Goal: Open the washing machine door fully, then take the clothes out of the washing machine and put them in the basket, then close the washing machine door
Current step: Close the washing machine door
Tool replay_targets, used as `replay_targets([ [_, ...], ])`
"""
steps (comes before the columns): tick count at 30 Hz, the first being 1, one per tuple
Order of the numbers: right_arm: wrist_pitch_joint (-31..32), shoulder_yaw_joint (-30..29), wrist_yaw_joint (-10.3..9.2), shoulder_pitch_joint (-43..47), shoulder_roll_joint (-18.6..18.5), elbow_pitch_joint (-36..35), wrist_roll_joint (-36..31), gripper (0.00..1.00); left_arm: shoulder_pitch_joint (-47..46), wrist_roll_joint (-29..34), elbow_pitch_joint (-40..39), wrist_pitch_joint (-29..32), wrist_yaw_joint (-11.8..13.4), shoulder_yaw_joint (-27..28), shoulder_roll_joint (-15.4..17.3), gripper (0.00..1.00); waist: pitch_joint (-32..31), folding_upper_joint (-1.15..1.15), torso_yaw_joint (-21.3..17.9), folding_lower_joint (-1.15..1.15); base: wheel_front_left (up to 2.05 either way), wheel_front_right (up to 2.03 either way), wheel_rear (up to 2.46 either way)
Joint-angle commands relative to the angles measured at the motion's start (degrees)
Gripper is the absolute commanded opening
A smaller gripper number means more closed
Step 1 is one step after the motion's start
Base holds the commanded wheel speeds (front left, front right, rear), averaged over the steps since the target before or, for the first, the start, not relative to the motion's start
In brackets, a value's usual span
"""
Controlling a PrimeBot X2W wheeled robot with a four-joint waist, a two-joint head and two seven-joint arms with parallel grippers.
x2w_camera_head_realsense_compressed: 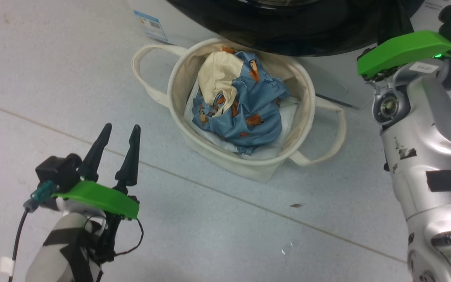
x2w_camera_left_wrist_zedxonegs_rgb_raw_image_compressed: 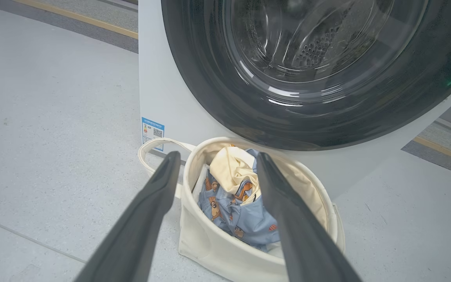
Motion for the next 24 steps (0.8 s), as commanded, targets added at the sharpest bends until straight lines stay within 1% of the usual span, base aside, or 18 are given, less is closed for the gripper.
replay_targets([
  [1,-0.46,0.71,-0.02,-0.25,0.68,-1.75,0.58,1.00,0.51,-0.27,-1.51,-0.69,-0.31,2.43,1.94,1.00,-1.04,0.00,-0.52,0.00,0.00,0.00,0.00],
  [3,-0.46,1.60,-0.02,1.43,0.68,-2.44,2.41,1.00,1.42,-0.54,-1.10,-0.69,-0.31,2.87,2.45,1.00,-2.75,0.00,-1.23,0.00,0.00,0.00,0.00],
  [7,-0.46,4.91,-0.02,5.64,0.68,-5.21,5.88,1.00,2.76,-0.19,-0.56,-0.69,-0.31,4.45,4.67,1.00,-6.35,0.00,-3.19,0.00,0.00,0.00,0.00],
  [11,-0.46,7.44,-0.02,10.17,0.68,-9.25,5.87,1.00,3.97,0.52,-1.37,-0.69,-0.32,8.03,6.72,1.00,-9.54,0.00,-5.46,0.00,0.00,0.00,0.00],
  [15,-0.46,8.85,-0.02,14.72,0.68,-13.68,3.10,1.00,5.68,0.35,-2.27,-0.69,-0.32,12.38,8.27,1.00,-12.28,0.00,-8.43,0.00,0.00,0.00,0.00],
  [20,-0.46,8.61,-0.02,18.83,0.68,-18.07,-0.07,1.00,7.41,1.04,-3.90,-0.69,-0.32,14.29,10.41,1.00,-14.28,0.00,-11.28,0.00,0.00,0.00,0.00],
  [24,-0.46,8.09,-0.02,22.92,0.68,-21.79,-6.06,1.00,8.47,2.04,-5.92,-0.69,-0.32,16.19,12.26,1.00,-15.81,0.00,-13.53,0.00,0.00,0.00,0.00],
])
